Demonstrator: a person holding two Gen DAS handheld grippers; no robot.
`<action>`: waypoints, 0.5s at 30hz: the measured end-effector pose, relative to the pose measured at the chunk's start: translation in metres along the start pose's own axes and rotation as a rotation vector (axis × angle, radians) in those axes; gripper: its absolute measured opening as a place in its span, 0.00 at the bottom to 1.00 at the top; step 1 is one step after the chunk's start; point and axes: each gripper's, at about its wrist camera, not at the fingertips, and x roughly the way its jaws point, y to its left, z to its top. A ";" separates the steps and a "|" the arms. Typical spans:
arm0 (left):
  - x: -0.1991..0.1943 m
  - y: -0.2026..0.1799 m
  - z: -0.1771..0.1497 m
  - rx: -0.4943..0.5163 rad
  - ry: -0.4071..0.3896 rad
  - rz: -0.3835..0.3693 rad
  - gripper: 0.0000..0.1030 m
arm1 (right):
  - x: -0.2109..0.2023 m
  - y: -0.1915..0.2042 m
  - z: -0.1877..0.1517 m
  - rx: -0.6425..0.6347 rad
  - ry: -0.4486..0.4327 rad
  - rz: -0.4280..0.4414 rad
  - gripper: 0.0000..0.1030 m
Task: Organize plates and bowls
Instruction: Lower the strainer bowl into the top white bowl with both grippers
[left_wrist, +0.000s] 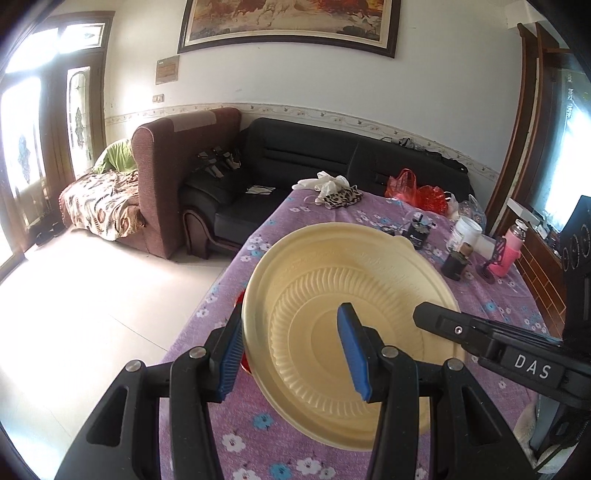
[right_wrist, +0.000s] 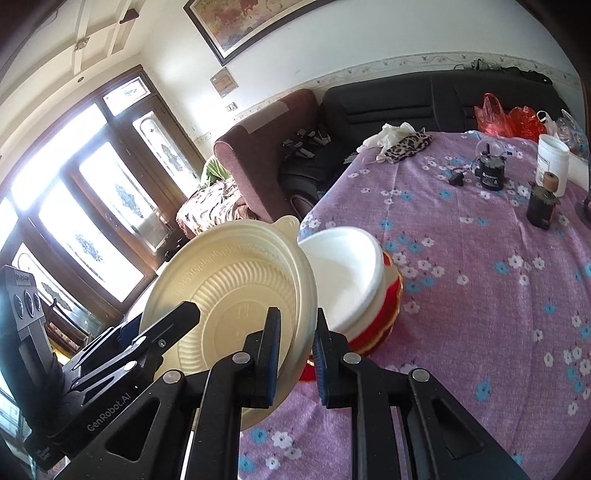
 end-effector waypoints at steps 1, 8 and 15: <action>0.003 0.001 0.003 0.001 -0.001 0.004 0.46 | 0.002 0.001 0.004 -0.006 -0.002 -0.004 0.18; 0.032 0.003 0.029 0.007 -0.002 0.046 0.46 | 0.027 0.001 0.036 -0.020 -0.002 -0.042 0.18; 0.074 -0.002 0.031 0.018 0.058 0.067 0.46 | 0.053 -0.022 0.045 0.011 0.026 -0.057 0.18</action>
